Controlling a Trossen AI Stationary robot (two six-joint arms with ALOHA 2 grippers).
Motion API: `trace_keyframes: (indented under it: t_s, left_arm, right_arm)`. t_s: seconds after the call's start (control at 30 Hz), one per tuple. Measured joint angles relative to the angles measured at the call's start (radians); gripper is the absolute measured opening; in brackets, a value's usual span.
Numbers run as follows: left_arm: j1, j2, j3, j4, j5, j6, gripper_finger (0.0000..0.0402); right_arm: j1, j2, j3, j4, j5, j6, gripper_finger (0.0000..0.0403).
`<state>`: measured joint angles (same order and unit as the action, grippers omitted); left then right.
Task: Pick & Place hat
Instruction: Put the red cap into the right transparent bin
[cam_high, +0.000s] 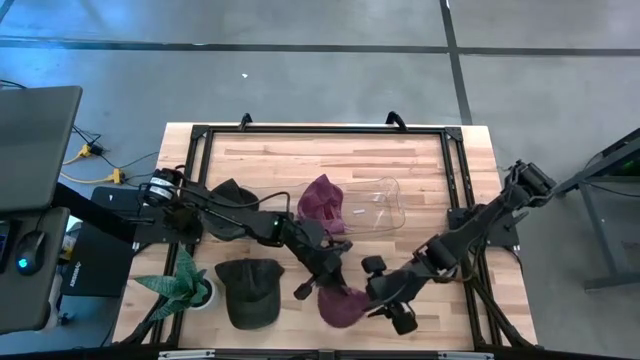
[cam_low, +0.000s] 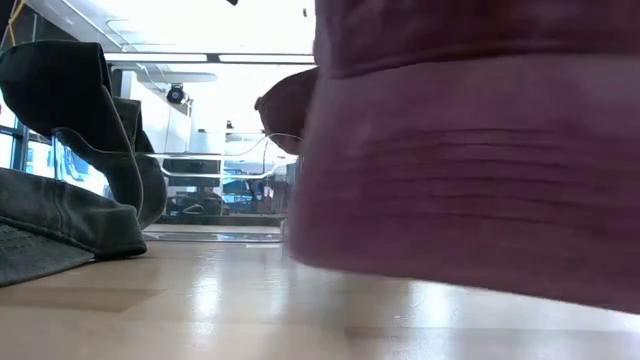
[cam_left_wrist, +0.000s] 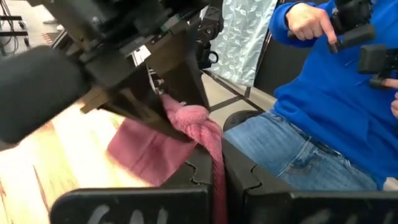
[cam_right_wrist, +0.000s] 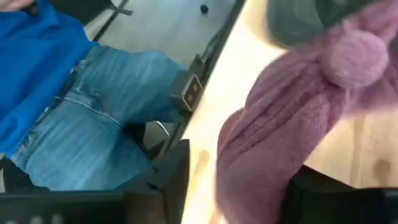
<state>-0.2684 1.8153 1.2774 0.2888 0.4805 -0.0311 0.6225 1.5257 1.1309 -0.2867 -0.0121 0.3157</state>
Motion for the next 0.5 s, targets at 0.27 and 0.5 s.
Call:
trace_keyframes:
  t_s: [0.27,0.5]
  left_arm:
    - [0.000,0.000,0.000,0.003,0.076,-0.007,0.0021]
    - [0.000,0.031,0.004,0.018,0.075,0.004,0.0157]
  right_arm:
    - [0.066,-0.011,0.000,0.027,0.108,0.021,0.0010]
    - [0.144,-0.009,-0.001,0.022,0.305,0.046,0.0006]
